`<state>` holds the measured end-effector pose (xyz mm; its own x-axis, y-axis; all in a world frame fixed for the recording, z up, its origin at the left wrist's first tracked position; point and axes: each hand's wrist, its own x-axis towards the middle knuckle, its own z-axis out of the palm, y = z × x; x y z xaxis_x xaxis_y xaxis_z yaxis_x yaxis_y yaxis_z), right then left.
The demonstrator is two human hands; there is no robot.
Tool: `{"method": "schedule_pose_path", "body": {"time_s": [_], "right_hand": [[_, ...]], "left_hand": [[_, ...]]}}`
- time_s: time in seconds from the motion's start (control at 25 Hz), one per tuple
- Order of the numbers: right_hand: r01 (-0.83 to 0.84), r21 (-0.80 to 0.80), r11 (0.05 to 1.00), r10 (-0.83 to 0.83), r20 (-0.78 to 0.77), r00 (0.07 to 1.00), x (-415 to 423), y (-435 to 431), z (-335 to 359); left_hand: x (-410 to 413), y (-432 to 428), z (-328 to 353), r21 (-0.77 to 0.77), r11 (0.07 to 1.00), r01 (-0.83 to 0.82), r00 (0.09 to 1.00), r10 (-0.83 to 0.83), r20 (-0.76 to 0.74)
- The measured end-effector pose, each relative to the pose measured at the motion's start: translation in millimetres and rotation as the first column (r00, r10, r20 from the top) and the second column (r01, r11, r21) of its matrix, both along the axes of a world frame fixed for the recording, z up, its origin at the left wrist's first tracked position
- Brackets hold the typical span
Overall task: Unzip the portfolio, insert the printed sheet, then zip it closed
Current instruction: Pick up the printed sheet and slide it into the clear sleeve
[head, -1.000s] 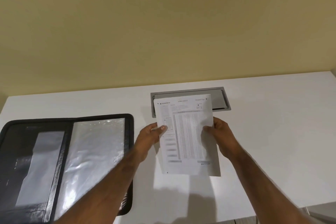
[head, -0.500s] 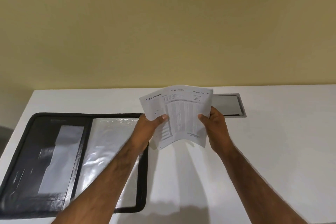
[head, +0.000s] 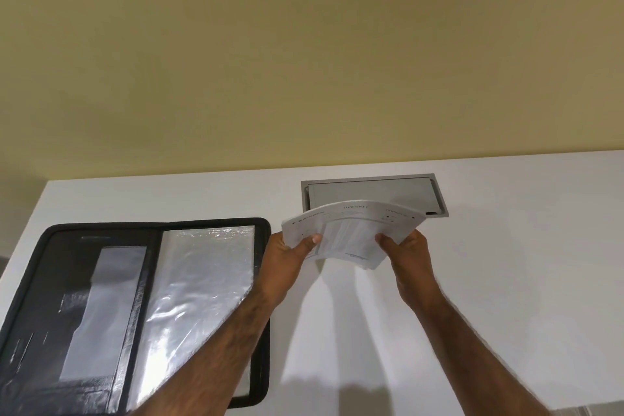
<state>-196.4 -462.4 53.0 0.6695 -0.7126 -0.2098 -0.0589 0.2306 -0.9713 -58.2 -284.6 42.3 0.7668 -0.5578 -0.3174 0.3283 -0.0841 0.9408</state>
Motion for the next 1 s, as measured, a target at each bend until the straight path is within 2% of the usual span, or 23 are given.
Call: {"method": "schedule_pose_path", "body": {"time_s": [0.36,1.0], "right_hand": [[-0.018,-0.021,1.000,0.016,-0.054,0.998,-4,-1,-1],[0.060,-0.087,0.994,-0.070,-0.114,0.991,-5,-7,3]], "left_hand": [[3,2,-4,0.006,0.999,0.054,0.998,-0.054,0.013],[3,-16,-3,-0.028,0.999,0.026,1.000,-0.025,0.005]]}}
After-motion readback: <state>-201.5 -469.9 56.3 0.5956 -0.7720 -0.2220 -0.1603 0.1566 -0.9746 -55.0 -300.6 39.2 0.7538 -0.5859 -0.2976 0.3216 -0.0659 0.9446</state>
